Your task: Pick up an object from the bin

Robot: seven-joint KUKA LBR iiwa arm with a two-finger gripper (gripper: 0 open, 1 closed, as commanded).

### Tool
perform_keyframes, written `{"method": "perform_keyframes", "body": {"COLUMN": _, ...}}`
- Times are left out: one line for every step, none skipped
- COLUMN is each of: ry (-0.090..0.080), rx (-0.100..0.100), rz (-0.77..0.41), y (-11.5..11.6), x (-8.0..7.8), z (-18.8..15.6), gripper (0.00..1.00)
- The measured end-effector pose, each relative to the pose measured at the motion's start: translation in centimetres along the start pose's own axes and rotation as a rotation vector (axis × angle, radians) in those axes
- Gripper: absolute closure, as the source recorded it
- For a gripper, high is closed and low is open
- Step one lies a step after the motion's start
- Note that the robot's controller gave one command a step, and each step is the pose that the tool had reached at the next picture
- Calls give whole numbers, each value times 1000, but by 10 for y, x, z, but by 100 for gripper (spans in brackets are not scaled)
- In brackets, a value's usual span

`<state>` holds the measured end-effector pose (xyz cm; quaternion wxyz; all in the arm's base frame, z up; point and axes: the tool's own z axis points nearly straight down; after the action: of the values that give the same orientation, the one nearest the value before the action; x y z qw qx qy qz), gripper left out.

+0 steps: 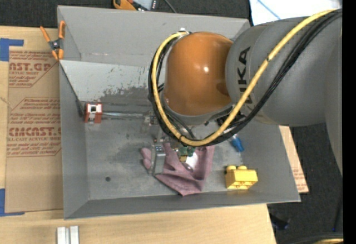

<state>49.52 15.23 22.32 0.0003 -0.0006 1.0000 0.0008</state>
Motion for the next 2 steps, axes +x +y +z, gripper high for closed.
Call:
{"method": "perform_keyframes", "body": {"ry": 0, "rx": 0, "rz": 0, "y": 0, "x": 0, "z": 0, "gripper": 0}}
{"method": "perform_keyframes", "body": {"ry": 7, "rx": 2, "rz": -65, "y": -29, "x": 9, "z": 69, "gripper": 0}}
